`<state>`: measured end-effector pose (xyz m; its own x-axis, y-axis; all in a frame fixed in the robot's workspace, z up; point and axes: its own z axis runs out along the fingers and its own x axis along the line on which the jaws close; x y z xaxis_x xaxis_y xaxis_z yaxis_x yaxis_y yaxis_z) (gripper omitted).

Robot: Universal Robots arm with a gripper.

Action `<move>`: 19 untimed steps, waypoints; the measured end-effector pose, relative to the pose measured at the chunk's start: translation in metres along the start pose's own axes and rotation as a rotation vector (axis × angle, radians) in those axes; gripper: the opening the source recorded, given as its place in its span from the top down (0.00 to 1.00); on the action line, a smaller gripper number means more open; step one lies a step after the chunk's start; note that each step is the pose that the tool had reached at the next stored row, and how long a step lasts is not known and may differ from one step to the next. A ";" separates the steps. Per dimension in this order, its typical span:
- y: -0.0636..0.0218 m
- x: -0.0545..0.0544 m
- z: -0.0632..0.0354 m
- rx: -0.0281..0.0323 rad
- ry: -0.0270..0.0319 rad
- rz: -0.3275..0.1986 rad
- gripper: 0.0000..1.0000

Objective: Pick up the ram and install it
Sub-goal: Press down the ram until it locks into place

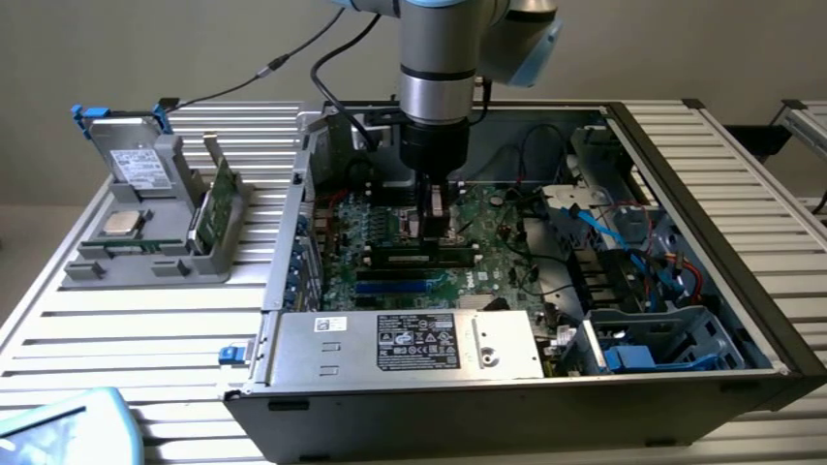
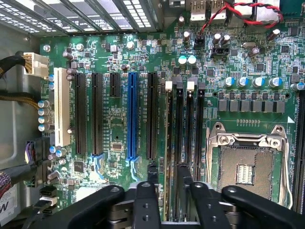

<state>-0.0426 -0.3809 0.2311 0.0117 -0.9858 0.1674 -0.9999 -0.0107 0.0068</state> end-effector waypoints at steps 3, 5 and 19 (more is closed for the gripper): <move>0.0000 0.000 0.0000 0.0000 0.0000 0.000 0.82; 0.0000 0.000 0.0000 0.0000 0.0000 0.000 0.88; -0.0231 0.000 -0.0002 -0.0045 -0.0001 -0.001 0.89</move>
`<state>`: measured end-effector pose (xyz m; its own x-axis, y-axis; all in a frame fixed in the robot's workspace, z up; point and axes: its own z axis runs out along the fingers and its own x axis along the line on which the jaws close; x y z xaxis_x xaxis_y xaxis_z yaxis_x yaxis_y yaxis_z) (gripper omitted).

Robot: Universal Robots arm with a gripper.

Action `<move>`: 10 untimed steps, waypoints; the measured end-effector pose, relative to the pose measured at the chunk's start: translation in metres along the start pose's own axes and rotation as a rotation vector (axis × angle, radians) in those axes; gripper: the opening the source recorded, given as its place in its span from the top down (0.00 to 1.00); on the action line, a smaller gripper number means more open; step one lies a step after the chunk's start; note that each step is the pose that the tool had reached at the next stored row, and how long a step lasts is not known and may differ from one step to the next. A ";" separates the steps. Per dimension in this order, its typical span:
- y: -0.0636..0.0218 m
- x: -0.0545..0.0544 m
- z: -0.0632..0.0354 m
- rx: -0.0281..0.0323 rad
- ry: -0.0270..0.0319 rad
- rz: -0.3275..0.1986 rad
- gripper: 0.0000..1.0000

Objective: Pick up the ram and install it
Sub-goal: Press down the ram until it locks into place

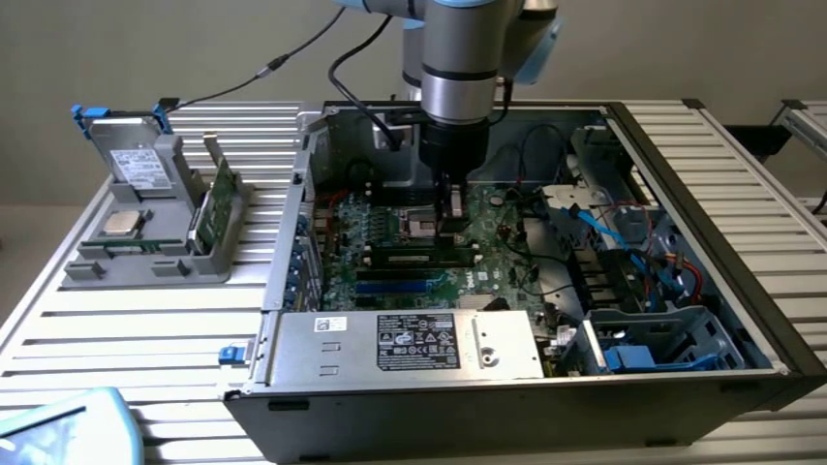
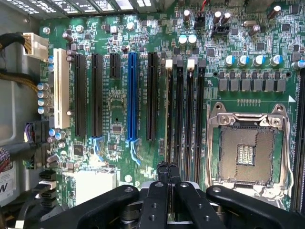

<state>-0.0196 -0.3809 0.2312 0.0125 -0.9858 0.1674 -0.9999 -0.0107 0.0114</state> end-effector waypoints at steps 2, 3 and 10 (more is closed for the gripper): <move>-0.0031 0.000 0.0000 -0.0007 -0.0001 0.000 0.89; -0.0038 0.000 0.0000 -0.0007 0.0000 0.000 0.89; -0.0040 0.000 0.0008 -0.0008 -0.0002 0.000 0.89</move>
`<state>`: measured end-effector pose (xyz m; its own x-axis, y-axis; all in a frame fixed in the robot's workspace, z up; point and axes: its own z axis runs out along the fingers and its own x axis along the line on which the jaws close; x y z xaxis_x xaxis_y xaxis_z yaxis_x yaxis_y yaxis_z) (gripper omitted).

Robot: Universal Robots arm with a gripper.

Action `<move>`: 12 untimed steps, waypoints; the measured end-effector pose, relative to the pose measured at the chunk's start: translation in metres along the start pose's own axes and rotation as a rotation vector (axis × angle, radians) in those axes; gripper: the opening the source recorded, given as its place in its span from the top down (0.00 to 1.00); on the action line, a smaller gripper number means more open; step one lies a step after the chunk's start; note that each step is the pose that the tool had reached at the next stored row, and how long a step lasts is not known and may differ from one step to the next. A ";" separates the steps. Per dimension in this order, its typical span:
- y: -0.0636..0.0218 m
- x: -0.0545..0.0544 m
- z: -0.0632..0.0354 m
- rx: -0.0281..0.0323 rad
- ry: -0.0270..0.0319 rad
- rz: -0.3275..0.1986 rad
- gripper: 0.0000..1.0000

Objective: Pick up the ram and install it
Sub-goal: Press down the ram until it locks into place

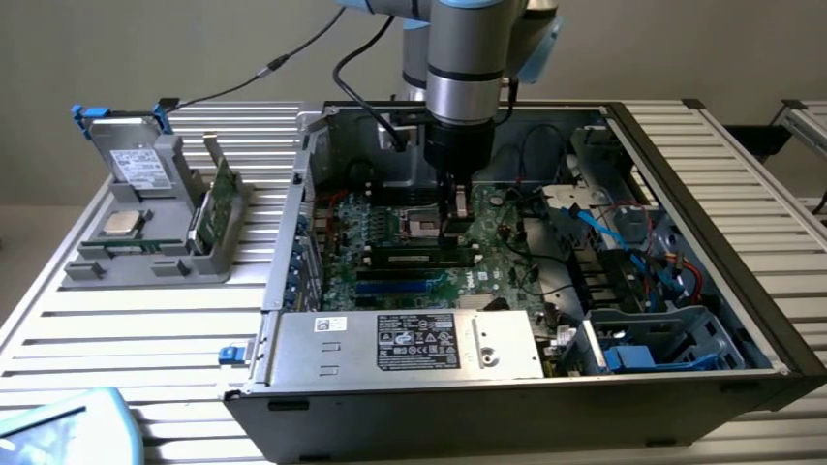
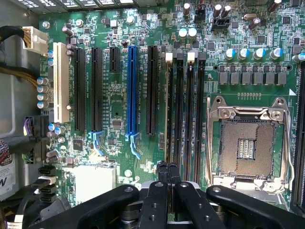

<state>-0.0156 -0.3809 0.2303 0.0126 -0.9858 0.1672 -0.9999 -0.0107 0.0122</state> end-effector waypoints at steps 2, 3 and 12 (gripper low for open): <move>0.0000 0.000 0.0000 -0.0001 0.0002 0.000 0.89; 0.0000 0.000 0.0000 -0.0001 0.0002 0.000 0.89; 0.0000 0.000 0.0009 0.0001 -0.0001 0.000 0.89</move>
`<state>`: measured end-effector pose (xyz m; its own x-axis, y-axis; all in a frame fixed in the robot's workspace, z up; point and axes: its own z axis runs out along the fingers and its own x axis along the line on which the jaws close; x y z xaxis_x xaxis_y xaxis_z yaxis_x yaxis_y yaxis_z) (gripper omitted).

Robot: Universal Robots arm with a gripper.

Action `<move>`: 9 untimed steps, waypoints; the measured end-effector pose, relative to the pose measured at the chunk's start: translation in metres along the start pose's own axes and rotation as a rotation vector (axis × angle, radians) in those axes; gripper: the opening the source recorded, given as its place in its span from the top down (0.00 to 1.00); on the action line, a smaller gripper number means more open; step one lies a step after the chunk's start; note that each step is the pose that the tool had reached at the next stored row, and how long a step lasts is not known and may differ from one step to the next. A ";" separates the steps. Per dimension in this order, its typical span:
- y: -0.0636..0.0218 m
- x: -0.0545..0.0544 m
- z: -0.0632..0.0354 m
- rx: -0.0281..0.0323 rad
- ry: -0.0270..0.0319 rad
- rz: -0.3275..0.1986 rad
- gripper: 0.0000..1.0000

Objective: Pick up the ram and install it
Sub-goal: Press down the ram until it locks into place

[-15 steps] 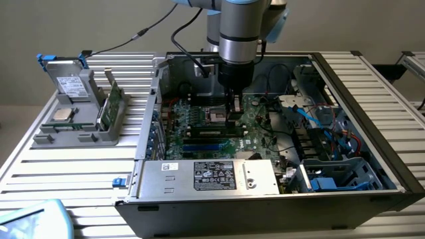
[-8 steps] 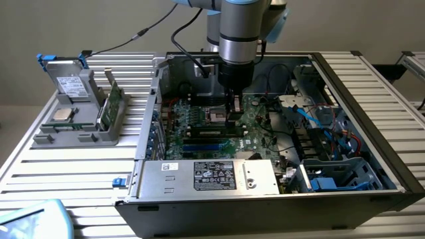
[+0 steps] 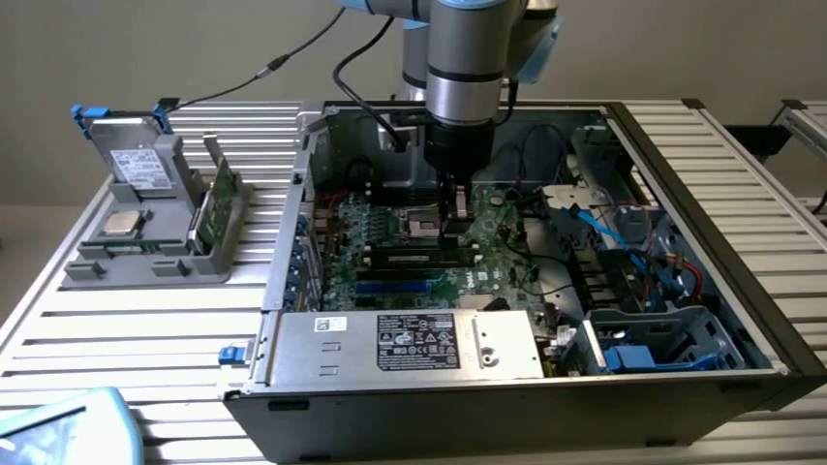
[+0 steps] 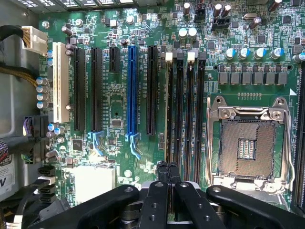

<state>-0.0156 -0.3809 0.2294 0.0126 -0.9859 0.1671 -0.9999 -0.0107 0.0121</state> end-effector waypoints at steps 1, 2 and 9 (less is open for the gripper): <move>0.0000 0.000 0.0001 -0.0001 0.0002 0.000 0.89; 0.0000 0.000 0.0000 -0.0001 0.0002 0.000 0.89; 0.0000 0.000 0.0007 -0.0002 0.0003 0.000 0.89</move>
<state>-0.0156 -0.3809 0.2287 0.0126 -0.9858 0.1674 -0.9999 -0.0107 0.0123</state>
